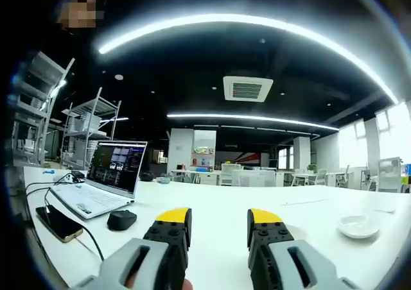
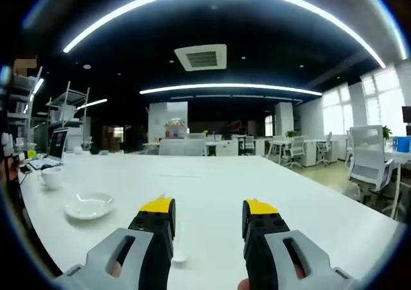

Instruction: Tidy tabletop coffee trays, cups and spoons，present forward

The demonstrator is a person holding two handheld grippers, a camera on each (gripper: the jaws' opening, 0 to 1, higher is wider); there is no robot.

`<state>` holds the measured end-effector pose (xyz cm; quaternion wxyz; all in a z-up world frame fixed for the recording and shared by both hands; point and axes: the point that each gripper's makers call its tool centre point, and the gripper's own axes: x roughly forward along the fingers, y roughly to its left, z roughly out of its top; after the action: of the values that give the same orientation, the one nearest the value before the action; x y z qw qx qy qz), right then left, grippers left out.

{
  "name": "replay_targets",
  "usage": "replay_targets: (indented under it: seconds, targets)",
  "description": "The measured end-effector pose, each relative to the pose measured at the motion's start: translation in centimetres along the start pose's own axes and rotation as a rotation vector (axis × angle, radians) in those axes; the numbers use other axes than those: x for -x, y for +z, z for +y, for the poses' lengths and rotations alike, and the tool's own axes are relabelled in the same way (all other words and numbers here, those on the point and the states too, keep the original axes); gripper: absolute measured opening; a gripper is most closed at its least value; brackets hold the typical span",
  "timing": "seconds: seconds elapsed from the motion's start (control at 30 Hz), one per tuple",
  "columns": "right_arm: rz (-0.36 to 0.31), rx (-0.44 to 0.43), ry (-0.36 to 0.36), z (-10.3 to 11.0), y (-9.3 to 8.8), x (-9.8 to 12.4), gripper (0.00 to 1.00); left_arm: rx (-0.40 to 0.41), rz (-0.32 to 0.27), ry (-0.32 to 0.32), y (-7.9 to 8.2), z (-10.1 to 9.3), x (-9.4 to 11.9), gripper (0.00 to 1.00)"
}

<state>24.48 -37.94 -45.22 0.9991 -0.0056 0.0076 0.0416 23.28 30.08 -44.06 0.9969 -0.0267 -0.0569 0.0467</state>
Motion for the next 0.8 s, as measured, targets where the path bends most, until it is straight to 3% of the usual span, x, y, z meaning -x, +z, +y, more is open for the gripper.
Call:
replay_targets:
  seconds: [0.43, 0.8]
  targets:
    - [-0.014, 0.000, 0.020, 0.7, 0.5, -0.3, 0.42, -0.002, 0.011, -0.004, 0.1, -2.2, 1.2, 0.36]
    - [-0.018, 0.003, 0.029, 1.1, 1.0, -0.3, 0.43, -0.002, 0.008, -0.002, 0.6, -2.0, 1.4, 0.36]
